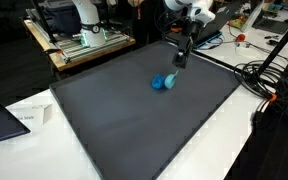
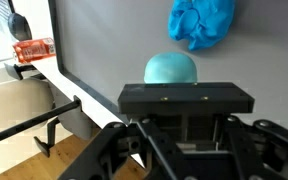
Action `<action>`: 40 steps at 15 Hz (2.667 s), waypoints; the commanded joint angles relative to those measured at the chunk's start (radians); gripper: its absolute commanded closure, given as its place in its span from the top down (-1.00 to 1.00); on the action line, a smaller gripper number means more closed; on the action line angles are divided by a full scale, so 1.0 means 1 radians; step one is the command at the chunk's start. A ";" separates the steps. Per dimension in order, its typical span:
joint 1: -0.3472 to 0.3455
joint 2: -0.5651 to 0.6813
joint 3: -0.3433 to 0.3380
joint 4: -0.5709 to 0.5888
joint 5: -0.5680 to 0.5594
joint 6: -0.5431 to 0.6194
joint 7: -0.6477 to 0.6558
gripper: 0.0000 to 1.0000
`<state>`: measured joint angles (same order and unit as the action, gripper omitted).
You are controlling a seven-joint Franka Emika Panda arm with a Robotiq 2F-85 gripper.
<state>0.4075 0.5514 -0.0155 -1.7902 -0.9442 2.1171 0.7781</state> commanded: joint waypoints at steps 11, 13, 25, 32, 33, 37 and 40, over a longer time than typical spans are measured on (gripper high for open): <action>-0.025 0.050 0.096 0.014 -0.171 -0.095 0.092 -0.56; -0.053 0.021 0.111 0.017 -0.136 -0.082 0.060 -0.56; -0.238 -0.164 0.143 0.000 0.457 0.042 -0.433 -0.56; -0.291 -0.230 0.138 -0.026 0.749 0.033 -0.696 -0.56; -0.301 -0.240 0.138 -0.038 0.780 0.040 -0.729 -0.56; -0.341 -0.302 0.129 -0.122 0.873 0.108 -0.824 -0.56; -0.377 -0.344 0.127 -0.209 0.946 0.202 -0.904 -0.56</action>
<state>0.0619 0.2860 0.1137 -1.8804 -0.0801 2.2377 -0.0421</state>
